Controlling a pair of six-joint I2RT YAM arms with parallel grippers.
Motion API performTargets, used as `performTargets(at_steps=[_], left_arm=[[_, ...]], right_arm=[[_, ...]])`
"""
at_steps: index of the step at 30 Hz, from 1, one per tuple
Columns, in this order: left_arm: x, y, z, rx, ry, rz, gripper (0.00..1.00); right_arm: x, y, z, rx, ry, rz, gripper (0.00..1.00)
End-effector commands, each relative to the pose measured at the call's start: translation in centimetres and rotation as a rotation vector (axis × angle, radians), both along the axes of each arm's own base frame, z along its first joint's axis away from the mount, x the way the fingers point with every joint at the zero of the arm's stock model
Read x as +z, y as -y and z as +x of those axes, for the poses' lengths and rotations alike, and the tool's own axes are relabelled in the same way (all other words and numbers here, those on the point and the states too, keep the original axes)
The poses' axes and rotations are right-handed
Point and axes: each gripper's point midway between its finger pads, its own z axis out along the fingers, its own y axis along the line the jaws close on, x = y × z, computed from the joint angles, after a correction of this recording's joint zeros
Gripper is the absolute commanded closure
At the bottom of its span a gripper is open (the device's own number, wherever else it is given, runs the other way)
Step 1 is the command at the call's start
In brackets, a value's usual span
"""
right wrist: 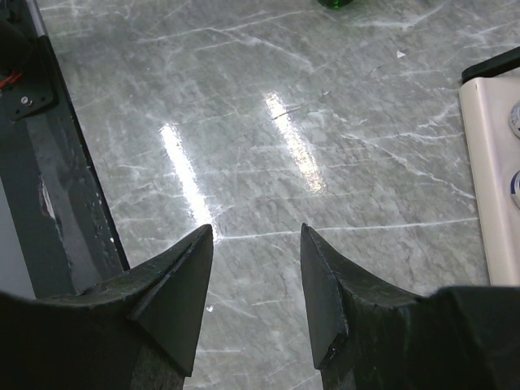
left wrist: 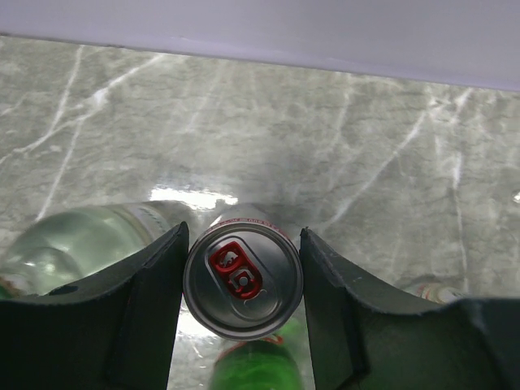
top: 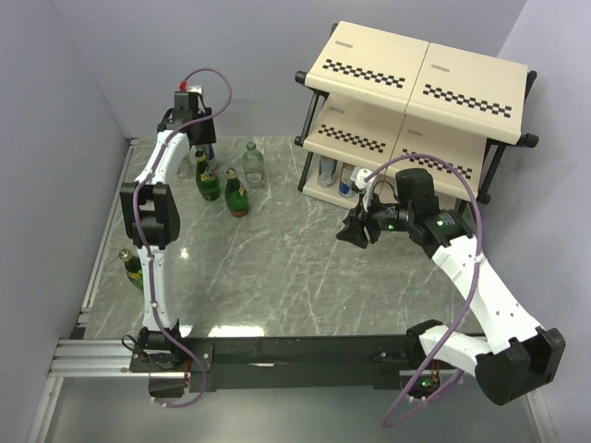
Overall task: Place and organize the beverage onto the shelf
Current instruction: Pick up the drink from the center of the board.
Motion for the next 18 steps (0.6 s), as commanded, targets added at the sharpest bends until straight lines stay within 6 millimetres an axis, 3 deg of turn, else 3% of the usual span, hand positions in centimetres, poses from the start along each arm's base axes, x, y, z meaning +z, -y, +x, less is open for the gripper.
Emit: performTargets(at_steps=[1,8,18], left_arm=[[10.0,2.1,0.5,-0.053,0.229,-0.007,1.0],[15.2,3.6,-0.3,-0.073,0.335,0.015,1.0],[20.7,5.4,-1.6,-0.093,0.435,0.029,1.0]], right_arm=[[1.2,0.1,0.1,0.004,0.045,0.016,0.46],[1.3,0.3,0.1,0.001,0.049,0.017,0.46],[1.5,0.2,-0.1,0.006,0.052,0.02,0.46]])
